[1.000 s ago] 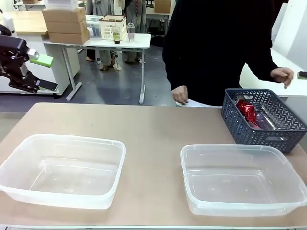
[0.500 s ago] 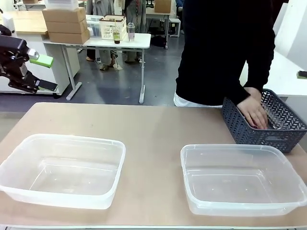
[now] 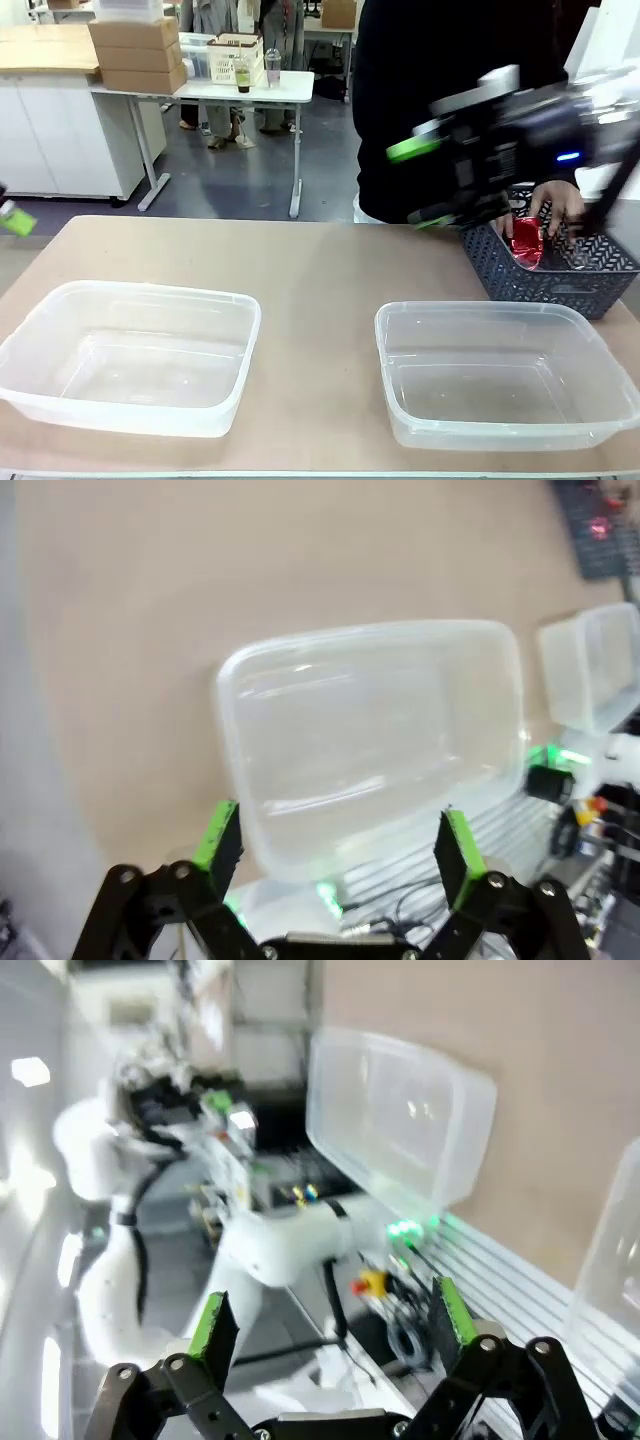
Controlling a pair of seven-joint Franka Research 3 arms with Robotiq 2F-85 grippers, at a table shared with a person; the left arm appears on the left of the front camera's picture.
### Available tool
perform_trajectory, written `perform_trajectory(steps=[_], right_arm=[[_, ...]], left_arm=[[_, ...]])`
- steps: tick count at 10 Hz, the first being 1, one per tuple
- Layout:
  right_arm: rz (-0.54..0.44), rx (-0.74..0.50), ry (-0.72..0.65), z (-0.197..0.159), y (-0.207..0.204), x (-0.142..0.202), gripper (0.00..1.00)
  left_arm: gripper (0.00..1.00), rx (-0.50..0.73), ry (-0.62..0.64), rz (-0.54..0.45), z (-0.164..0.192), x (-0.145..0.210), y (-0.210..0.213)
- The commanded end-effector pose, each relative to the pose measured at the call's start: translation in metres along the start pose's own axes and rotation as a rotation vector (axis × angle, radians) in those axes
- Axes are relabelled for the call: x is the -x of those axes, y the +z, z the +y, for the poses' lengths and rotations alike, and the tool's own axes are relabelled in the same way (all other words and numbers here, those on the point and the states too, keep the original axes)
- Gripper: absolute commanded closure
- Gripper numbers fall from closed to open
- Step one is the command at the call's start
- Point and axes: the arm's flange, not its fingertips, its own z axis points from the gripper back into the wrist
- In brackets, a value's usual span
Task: Sort the waste into each basket.
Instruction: Pick up the Organizing box on the left side of the table and lift it.
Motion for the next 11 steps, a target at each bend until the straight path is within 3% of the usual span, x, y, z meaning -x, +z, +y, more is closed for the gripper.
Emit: perform_trajectory(steps=[1, 2, 3, 5, 6, 7, 8, 9, 11], right_arm=[[0.098, 0.119, 0.017, -0.006, -0.018, -0.026, 0.0], [0.102, 0.106, 0.033, -0.016, 0.006, -0.022, 0.0], [0.077, 0.06, 0.013, 0.002, -0.034, -0.002, 0.0], [0.116, 0.101, 0.011, -0.009, -0.034, -0.012, 0.0], [0.209, 0.138, -0.204, 0.002, -0.056, -0.022, 0.0], [0.378, 0.216, -0.251, 0.012, -0.102, -0.042, 0.0], [0.478, 0.281, -0.315, 0.018, -0.145, -0.058, 0.0], [0.505, 0.349, -0.379, 0.022, -0.18, -0.069, 0.0], [0.46, 0.499, -0.396, 0.032, -0.219, -0.074, 0.0]], left_arm=[[0.0, 0.024, 0.009, 0.122, 0.005, 0.02, -0.027], [0.0, 0.226, -0.055, -0.002, 0.006, 0.008, -0.026], [0.0, -0.028, 0.023, 0.049, 0.009, 0.006, -0.003], [0.0, -0.028, 0.023, 0.049, 0.009, 0.006, -0.003], [0.0, 0.02, 0.004, 0.051, 0.011, 0.005, -0.009], [0.0, -0.075, -0.055, 0.077, 0.014, 0.011, -0.025], [0.0, -0.163, -0.096, 0.146, 0.02, 0.024, -0.04], [0.0, -0.26, -0.07, 0.193, 0.022, 0.034, -0.059], [0.0, -0.284, -0.124, 0.322, 0.015, 0.045, -0.095]])
